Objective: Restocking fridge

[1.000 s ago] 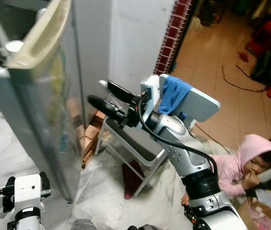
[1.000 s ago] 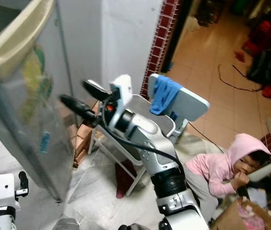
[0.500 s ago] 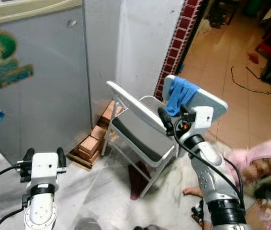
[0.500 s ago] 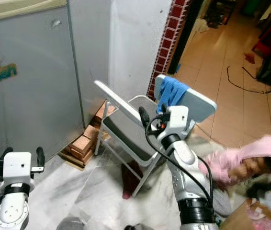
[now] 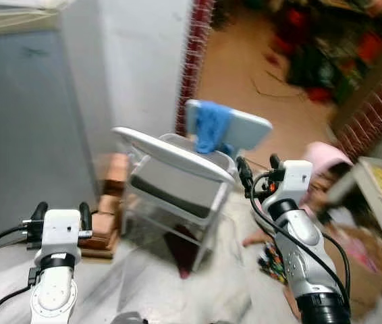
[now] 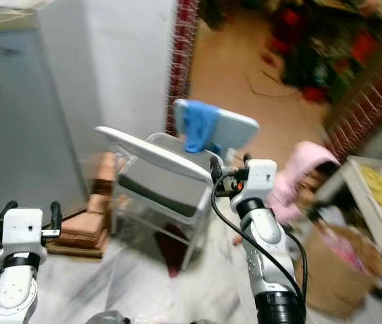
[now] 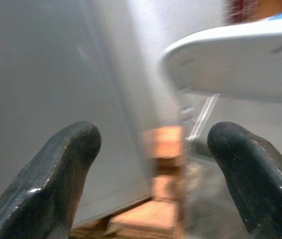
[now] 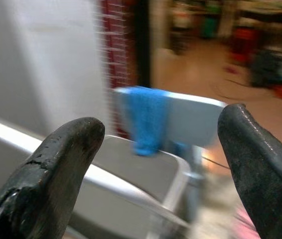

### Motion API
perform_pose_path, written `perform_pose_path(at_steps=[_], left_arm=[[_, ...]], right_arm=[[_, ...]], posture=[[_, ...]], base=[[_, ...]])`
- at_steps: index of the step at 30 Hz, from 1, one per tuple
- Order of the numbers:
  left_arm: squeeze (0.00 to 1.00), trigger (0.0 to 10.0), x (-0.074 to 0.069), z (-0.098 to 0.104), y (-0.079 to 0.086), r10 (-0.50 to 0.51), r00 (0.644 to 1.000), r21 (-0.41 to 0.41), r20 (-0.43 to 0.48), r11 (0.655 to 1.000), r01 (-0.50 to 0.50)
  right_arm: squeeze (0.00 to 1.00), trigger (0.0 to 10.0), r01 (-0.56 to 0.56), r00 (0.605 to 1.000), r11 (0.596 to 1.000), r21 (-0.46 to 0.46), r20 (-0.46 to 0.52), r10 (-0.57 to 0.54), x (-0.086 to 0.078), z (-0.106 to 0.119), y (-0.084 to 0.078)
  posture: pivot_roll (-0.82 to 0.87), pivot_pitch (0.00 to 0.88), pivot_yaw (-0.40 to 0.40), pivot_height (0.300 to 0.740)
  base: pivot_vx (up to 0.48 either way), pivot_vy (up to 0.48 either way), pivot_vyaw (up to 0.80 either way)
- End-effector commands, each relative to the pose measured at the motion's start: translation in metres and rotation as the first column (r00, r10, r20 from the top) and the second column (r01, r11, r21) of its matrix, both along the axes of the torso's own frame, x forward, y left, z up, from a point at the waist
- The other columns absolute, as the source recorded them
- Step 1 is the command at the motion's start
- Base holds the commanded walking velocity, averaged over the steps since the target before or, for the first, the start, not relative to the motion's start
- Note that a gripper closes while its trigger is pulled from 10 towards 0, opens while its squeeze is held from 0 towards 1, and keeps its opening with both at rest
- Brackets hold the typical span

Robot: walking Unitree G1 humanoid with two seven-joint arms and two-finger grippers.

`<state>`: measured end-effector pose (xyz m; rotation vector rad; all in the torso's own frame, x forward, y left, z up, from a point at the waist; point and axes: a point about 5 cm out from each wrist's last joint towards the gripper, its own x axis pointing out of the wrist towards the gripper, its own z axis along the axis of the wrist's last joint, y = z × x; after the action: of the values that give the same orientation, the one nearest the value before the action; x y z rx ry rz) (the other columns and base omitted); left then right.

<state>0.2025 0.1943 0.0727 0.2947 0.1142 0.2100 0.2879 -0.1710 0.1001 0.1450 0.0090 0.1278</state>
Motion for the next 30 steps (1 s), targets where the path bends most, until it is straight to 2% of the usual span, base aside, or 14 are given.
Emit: perform_pose_path(at_steps=[1,10,17,27,30], left_arm=[[0.00,10.0,-0.0008,0.0015,0.0041,0.000,1.000,0.015,-0.002,1.000,0.000],[0.00,10.0,0.0017,0.0025,0.0016,-0.016,1.000,0.018,0.003,1.000,0.016],[0.00,10.0,0.0053,0.0042,-0.0001,-0.038,0.999,0.061,0.008,0.997,0.038],[0.00,10.0,0.0072,0.0055,0.0010,-0.036,0.999,0.066,0.009,0.997,0.035],[0.00,10.0,0.0076,0.0017,-0.0010,-0.031,0.999,0.036,-0.010,0.999,0.032]], right_arm=[[0.00,10.0,-0.004,1.000,1.000,0.005,0.019,0.004,0.0024,0.0042,0.0037],[0.00,10.0,-0.011,1.000,1.000,0.015,0.022,0.011,0.0022,0.0027,0.0069],[0.00,10.0,-0.007,1.000,0.999,0.034,0.020,0.006,0.0051,0.0017,0.0060],[0.00,10.0,-0.005,1.000,0.999,0.043,0.011,0.004,0.0086,-0.0007,0.0087],[0.00,10.0,-0.001,1.000,0.999,0.049,0.006,0.001,0.0101,-0.0015,0.0093]], posture=[[0.16,0.032,-0.083,0.740],[0.16,0.032,-0.081,0.740],[0.17,0.030,-0.080,0.740],[0.17,0.028,-0.079,0.740],[0.17,0.027,-0.077,0.740]], base=[[0.000,0.480,-0.80],[0.000,0.480,-0.05],[0.000,0.480,0.00],[0.000,0.478,0.00],[0.000,0.464,0.00]])
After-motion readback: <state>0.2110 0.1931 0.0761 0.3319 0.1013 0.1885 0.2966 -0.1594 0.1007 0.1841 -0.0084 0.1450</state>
